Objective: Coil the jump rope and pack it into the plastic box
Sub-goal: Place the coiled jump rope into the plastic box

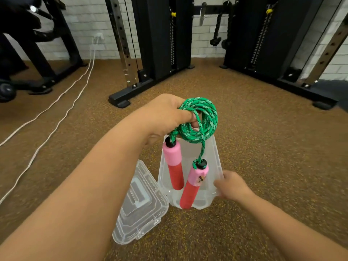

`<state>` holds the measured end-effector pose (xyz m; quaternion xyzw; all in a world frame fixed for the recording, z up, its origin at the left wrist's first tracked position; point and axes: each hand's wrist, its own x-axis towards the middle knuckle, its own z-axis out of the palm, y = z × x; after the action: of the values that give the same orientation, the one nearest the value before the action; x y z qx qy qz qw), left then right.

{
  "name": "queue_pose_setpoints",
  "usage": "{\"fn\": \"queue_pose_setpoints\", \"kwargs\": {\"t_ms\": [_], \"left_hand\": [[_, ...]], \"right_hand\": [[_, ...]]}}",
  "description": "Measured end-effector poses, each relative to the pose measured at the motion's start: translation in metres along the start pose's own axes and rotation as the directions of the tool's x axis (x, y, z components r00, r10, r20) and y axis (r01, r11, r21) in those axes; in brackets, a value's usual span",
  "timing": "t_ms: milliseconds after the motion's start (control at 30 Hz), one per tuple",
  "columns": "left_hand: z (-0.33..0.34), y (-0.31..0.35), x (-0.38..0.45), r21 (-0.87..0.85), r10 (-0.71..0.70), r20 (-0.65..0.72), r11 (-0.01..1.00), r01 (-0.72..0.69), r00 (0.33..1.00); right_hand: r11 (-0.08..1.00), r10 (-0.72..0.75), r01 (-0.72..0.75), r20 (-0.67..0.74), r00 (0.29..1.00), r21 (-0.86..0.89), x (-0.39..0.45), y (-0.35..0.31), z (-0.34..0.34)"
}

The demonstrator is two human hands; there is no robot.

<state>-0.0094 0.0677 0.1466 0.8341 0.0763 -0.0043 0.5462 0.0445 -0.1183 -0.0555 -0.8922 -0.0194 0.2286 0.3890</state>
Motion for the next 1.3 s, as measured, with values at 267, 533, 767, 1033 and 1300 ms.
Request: {"fn": "queue_pose_setpoints", "kwargs": {"t_ms": [267, 533, 767, 1033, 1300], "left_hand": [[0.018, 0.018, -0.003, -0.075, -0.007, 0.086, 0.997, 0.014, 0.996], [0.039, 0.023, 0.002, -0.060, -0.013, 0.107, 0.998, 0.019, 0.994], [0.047, 0.011, 0.011, -0.111, -0.040, 0.091, 0.993, 0.050, 0.995], [0.074, -0.062, 0.043, -0.016, -0.237, -0.009, 0.972, 0.236, 0.972], [0.084, -0.072, 0.062, -0.165, -0.271, 0.060, 0.946, 0.278, 0.961]], "right_hand": [[0.999, 0.004, 0.003, 0.143, 0.990, -0.051, -0.063, 0.060, -0.011], [0.846, -0.461, 0.349, 0.226, 0.858, 0.402, -0.087, 0.010, -0.058], [0.795, -0.495, 0.394, 0.118, 0.861, 0.461, -0.066, -0.016, -0.010], [0.866, -0.363, 0.226, 0.251, 0.897, 0.445, -0.041, 0.006, 0.024], [0.867, -0.300, 0.168, 0.221, 0.928, 0.469, -0.024, 0.005, 0.039]]}}
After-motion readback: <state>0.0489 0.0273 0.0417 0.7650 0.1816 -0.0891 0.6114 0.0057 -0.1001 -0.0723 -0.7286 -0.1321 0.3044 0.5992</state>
